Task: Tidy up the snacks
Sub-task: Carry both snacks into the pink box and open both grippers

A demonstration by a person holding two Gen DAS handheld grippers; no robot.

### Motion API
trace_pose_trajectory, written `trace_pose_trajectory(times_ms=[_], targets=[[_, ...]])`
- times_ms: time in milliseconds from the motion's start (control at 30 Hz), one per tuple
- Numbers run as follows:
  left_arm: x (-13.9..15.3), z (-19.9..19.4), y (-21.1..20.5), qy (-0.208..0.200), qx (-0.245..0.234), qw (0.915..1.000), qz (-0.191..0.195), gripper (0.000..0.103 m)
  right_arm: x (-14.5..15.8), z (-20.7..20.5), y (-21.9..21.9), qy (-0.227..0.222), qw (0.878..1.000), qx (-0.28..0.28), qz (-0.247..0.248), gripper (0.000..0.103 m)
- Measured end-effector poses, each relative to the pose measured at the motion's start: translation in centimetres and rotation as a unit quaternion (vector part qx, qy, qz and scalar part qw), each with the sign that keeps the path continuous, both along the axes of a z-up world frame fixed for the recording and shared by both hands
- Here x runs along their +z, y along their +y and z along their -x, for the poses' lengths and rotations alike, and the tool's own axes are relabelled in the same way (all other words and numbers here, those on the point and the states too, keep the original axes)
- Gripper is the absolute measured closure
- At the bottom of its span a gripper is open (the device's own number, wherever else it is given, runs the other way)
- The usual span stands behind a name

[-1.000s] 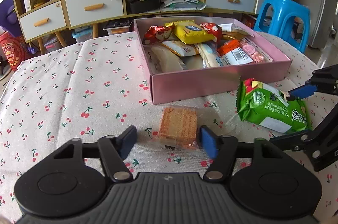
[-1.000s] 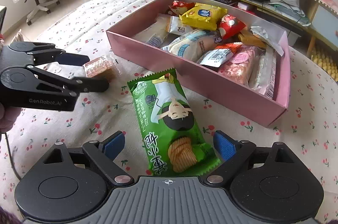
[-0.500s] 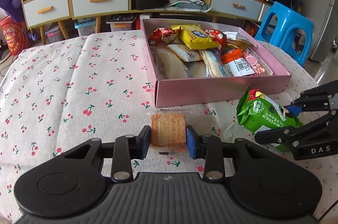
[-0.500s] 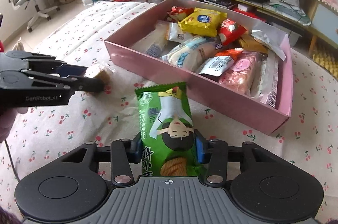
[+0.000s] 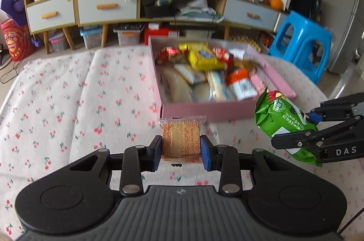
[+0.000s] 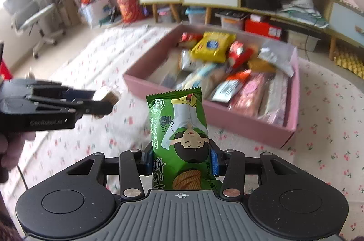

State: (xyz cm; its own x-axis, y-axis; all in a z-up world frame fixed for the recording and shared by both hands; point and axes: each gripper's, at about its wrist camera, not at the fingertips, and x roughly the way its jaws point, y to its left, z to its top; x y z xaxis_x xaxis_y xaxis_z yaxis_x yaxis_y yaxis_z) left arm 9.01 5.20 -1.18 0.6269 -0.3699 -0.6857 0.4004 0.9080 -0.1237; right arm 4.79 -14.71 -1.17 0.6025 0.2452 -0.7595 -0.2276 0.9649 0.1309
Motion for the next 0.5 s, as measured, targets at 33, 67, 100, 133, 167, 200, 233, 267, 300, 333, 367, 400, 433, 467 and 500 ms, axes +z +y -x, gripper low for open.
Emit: trace_pose_trajectory(times_ms=[33, 67, 100, 133, 167, 200, 233, 267, 300, 333, 367, 400, 433, 467, 500], targets=[[0.4, -0.1, 0.0, -0.003, 0.002, 1.0, 0.006, 0.071, 0.3, -0.2, -0.3, -0.004, 1.0, -0.01, -0.008, 0.059], [0.6, -0.3, -0.1, -0.006, 0.005, 0.9999, 0.012, 0.071, 0.6, -0.5, -0.6, -0.007, 1.0, -0.02, -0.015, 0.059], [0.8, -0.5, -0.3, -0.008, 0.008, 0.9998, 0.016, 0.071, 0.8, -0.9, -0.9, -0.009, 0.999, -0.031, -0.023, 0.059], [1.0, -0.7, -0.4, -0.01, 0.012, 0.9997, 0.019, 0.071, 0.9, -1.3, -1.3, -0.01, 0.999, -0.041, -0.031, 0.059], [1.1, -0.9, -0.6, -0.011, 0.015, 0.9996, 0.02, 0.071, 0.9, -1.7, -1.6, -0.011, 0.998, -0.05, -0.037, 0.059], [1.1, -1.3, -0.9, -0.014, 0.019, 0.9995, 0.021, 0.071, 1.0, -2.2, -1.9, -0.012, 0.997, -0.062, -0.045, 0.059], [1.2, -1.5, -1.1, -0.016, 0.021, 0.9994, 0.02, 0.071, 1.0, -2.6, -2.1, -0.013, 0.996, -0.07, -0.05, 0.059], [1.3, -1.9, -1.5, -0.019, 0.024, 0.9993, 0.02, 0.071, 1.0, -3.0, -2.4, -0.013, 0.995, -0.079, -0.056, 0.059], [1.3, -2.2, -1.9, -0.02, 0.026, 0.9992, 0.021, 0.071, 0.9, -3.5, -2.7, -0.012, 0.994, -0.088, -0.062, 0.059], [1.3, -2.5, -2.3, -0.02, 0.027, 0.9991, 0.024, 0.071, 0.8, -4.0, -3.0, -0.011, 0.993, -0.097, -0.069, 0.059], [1.3, -2.9, -2.9, -0.02, 0.029, 0.999, 0.026, 0.071, 0.7, -4.5, -3.3, -0.011, 0.991, -0.109, -0.076, 0.059], [1.3, -3.2, -3.4, -0.02, 0.03, 0.999, 0.028, 0.071, 0.6, -4.9, -3.6, -0.011, 0.989, -0.119, -0.082, 0.059], [1.2, -3.5, -4.0, -0.02, 0.031, 0.9989, 0.029, 0.071, 0.5, -5.2, -3.9, -0.011, 0.988, -0.129, -0.088, 0.059], [1.1, -3.5, -4.3, -0.02, 0.033, 0.9989, 0.028, 0.071, 0.4, -5.7, -4.2, -0.013, 0.985, -0.141, -0.096, 0.059], [1.0, -3.8, -4.9, -0.023, 0.034, 0.9988, 0.025, 0.071, 0.3, -6.0, -4.5, -0.014, 0.983, -0.15, -0.103, 0.059]])
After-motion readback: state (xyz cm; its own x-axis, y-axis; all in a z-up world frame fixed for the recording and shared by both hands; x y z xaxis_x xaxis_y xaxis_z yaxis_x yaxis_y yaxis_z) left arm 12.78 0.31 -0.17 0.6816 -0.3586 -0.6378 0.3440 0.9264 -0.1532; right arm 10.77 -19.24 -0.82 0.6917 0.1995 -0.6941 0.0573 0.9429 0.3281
